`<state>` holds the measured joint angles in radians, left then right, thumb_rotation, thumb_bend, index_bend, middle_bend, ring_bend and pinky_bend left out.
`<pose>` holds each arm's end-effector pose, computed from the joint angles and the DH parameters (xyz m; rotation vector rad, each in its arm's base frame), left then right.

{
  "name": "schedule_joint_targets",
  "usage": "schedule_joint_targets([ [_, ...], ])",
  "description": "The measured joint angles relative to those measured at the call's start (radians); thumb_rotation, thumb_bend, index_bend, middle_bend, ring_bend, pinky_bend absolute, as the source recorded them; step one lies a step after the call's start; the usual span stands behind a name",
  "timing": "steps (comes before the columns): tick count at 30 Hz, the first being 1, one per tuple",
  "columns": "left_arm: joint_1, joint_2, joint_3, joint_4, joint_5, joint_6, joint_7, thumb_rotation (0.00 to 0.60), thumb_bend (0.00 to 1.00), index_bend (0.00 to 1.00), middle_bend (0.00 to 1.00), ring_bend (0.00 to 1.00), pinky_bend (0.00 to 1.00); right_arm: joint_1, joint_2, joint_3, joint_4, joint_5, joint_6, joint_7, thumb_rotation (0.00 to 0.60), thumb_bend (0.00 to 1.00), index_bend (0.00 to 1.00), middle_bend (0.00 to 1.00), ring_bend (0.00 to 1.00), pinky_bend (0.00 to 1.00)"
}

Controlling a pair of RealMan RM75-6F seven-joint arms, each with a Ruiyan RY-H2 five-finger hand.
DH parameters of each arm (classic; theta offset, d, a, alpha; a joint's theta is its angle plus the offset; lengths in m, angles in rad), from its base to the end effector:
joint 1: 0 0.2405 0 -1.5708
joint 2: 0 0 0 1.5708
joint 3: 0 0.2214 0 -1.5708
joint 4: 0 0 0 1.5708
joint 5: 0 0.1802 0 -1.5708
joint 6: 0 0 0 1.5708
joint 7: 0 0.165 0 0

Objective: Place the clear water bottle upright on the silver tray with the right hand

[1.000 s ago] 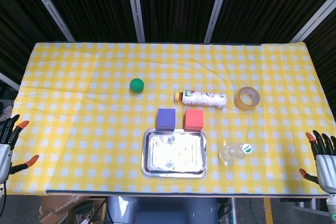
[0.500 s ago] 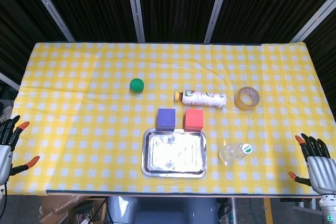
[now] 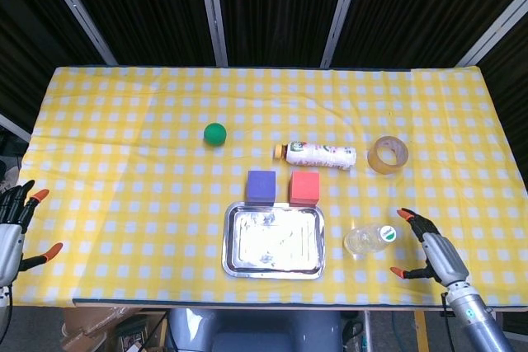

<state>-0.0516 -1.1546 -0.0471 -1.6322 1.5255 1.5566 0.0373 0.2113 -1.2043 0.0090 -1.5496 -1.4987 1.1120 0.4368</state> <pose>-0.2604 0.1869 0.1687 -1.3430 -0.8775 -0.9507 -0.2735 -0.2119 0.0906 1.4479 -1.5244 0.9910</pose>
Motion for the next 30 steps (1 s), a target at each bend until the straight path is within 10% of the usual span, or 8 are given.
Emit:
schedule_joint_targets([
  [11, 0.000, -0.009, 0.003, -0.002, 0.004, -0.001, 0.017, 0.600, 0.16, 0.13, 0.00, 0.00, 0.00, 0.062, -0.042, 0.025, -0.049, 0.086, -0.116, 0.033, 0.600, 0.17, 0.09, 0.06, 0.00, 0.00],
  [30, -0.002, -0.010, 0.006, -0.010, -0.013, -0.020, 0.043, 0.600, 0.16, 0.13, 0.00, 0.00, 0.00, 0.109, -0.071, 0.035, -0.023, 0.023, -0.196, 0.548, 0.600, 0.17, 0.09, 0.07, 0.00, 0.00],
])
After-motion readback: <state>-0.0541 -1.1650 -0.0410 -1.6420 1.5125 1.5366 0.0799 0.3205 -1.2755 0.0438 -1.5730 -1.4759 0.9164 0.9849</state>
